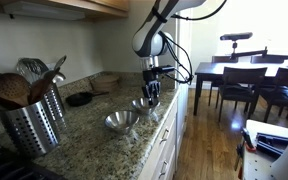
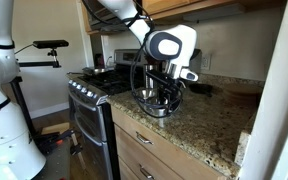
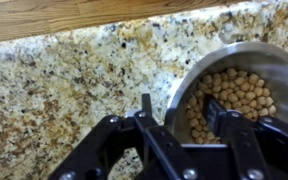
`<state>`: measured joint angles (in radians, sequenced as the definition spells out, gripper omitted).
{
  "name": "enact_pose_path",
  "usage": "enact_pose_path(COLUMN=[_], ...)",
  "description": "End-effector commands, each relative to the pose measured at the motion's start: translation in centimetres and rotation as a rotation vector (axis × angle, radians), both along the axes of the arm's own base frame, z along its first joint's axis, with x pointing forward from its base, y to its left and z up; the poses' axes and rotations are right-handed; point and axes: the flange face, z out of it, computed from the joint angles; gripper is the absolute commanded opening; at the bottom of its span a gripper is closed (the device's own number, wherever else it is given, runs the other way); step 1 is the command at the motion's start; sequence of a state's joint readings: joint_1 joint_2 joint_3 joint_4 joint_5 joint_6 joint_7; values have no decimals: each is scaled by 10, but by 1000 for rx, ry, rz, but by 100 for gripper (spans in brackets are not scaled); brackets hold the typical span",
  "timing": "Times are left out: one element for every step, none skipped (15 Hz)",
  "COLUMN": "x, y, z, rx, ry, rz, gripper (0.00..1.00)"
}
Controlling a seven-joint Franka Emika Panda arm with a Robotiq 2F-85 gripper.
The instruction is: Pour the contents in the bowl on the right into the bowl on the left
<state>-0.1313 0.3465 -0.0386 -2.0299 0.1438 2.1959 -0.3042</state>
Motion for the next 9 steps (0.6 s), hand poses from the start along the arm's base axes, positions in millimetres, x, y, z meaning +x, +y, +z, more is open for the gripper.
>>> enact_pose_path(x=[-7, -7, -7, -7, -8, -8, -7, -7, -7], y=[-2, -2, -2, -2, -2, -2, -2, -3, -3], z=[1, 1, 1, 1, 1, 2, 4, 5, 7], rx=[-10, -10, -10, -10, -11, -11, -11, -12, -12], ry=[6, 6, 6, 6, 6, 6, 2, 0, -4], rz=[-6, -6, -6, -6, -6, -7, -8, -9, -10], gripper=[27, 20, 14, 9, 7, 5, 7, 8, 8])
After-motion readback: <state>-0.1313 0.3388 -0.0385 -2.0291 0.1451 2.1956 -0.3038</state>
